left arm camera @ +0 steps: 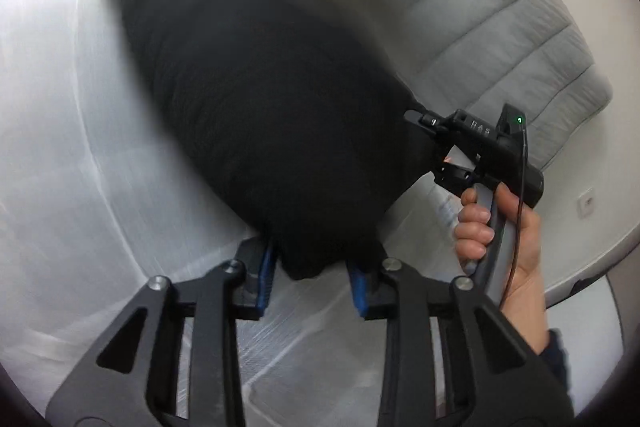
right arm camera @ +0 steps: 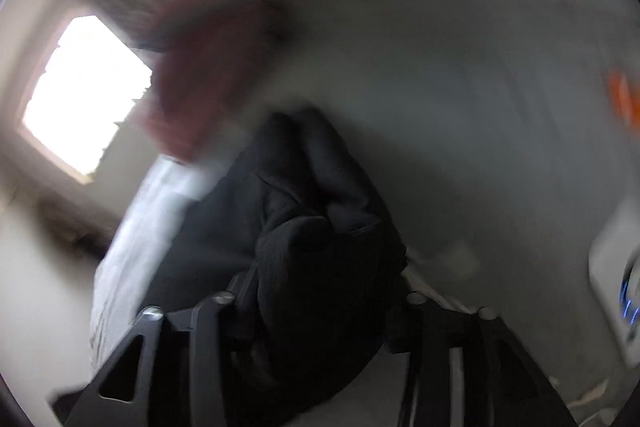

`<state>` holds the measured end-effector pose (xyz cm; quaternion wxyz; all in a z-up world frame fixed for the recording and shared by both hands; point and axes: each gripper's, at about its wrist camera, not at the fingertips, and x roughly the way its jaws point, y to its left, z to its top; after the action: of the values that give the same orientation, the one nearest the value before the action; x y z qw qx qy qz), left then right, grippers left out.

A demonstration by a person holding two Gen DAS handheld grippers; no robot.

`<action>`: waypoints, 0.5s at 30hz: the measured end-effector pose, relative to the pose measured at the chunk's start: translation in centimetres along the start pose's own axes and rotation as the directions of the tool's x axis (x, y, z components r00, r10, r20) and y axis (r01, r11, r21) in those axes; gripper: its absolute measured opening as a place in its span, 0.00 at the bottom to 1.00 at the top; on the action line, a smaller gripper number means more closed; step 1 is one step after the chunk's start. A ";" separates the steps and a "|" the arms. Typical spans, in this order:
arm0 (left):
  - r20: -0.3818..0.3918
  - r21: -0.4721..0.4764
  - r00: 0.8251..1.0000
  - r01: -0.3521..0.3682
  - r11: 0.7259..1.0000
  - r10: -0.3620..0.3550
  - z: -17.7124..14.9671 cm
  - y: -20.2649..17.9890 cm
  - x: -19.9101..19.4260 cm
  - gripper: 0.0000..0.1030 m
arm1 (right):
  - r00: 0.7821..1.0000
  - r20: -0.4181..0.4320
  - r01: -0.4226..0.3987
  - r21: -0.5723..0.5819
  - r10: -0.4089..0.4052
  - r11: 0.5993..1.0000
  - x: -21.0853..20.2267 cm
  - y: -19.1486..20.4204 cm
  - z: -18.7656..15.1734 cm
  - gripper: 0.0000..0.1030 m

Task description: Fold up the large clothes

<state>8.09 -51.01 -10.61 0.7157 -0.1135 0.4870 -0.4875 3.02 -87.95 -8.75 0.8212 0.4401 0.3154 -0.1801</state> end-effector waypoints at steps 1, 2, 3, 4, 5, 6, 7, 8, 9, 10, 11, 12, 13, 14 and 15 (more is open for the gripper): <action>0.020 0.014 1.000 0.007 1.000 -0.007 -0.7 -0.1 -0.2 0.36 | 0.997 0.038 -0.074 0.021 0.073 0.997 0.0 -2.2 -0.8 0.56; 0.031 0.032 0.999 0.015 0.999 -0.016 -1.0 -0.3 -0.8 0.36 | 0.991 0.077 -0.113 0.011 0.112 0.994 -0.4 -2.7 -1.2 0.59; 0.036 0.023 0.999 0.032 0.999 -0.033 -0.8 -0.3 -1.6 0.36 | 0.990 0.088 -0.110 -0.006 0.110 0.994 -0.6 -2.6 -1.4 0.59; 0.046 0.002 0.998 0.044 0.999 -0.044 -0.4 0.1 -2.2 0.36 | 0.991 0.094 -0.090 -0.027 0.092 0.996 -0.7 -2.2 -1.4 0.59; 0.045 -0.012 0.999 0.030 0.999 -0.029 -0.2 0.4 -2.7 0.36 | 0.993 0.103 -0.048 -0.052 0.053 0.998 -0.8 -1.3 -1.3 0.61; 0.033 -0.009 0.999 0.022 1.000 -0.021 0.0 0.6 -2.7 0.36 | 0.994 0.103 -0.023 -0.060 0.029 0.998 -0.8 -0.7 -1.1 0.62; 0.023 -0.002 1.000 0.015 1.000 -0.015 -0.2 0.8 -2.9 0.36 | 0.995 0.101 0.001 -0.065 0.005 0.998 -0.8 -0.1 -0.9 0.62; 0.022 0.005 1.000 0.003 1.000 -0.003 -0.1 0.9 -3.1 0.36 | 0.995 0.099 0.015 -0.066 -0.008 0.998 -0.7 0.2 -0.7 0.62; 0.021 0.012 1.000 -0.011 1.000 0.011 -0.4 0.8 -3.4 0.36 | 0.995 0.098 0.034 -0.068 -0.027 0.997 -0.7 0.4 -0.3 0.62; 0.021 0.013 1.000 -0.017 1.000 0.017 -0.9 0.9 -4.1 0.36 | 0.994 0.101 0.053 -0.071 -0.046 0.996 -0.7 0.6 0.0 0.62; 0.019 0.013 0.999 -0.026 1.000 0.026 -1.0 1.0 -4.4 0.36 | 0.993 0.101 0.064 -0.073 -0.057 0.995 -0.3 0.6 0.4 0.62; 0.016 0.010 0.999 -0.036 0.999 0.036 -0.6 1.0 -4.3 0.36 | 0.992 0.102 0.075 -0.072 -0.068 0.995 -0.3 0.6 0.4 0.62; 0.011 0.010 0.999 -0.046 0.999 0.046 -0.3 1.1 -4.3 0.36 | 0.992 0.106 0.078 -0.069 -0.071 0.995 -0.4 0.6 0.2 0.62; 0.008 0.013 0.998 -0.056 0.998 0.056 -0.1 1.1 -4.0 0.36 | 0.991 0.111 0.087 -0.067 -0.079 0.994 -0.3 0.9 0.3 0.63; 0.002 0.022 0.997 -0.073 0.997 0.073 0.2 0.8 -3.9 0.36 | 0.989 0.115 0.097 -0.068 -0.089 0.993 -0.8 1.3 0.1 0.64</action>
<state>8.51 -47.57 -8.72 0.7346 -0.0880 0.4847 -0.4665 3.17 -87.35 -7.38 0.8439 0.3838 0.2952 -0.2309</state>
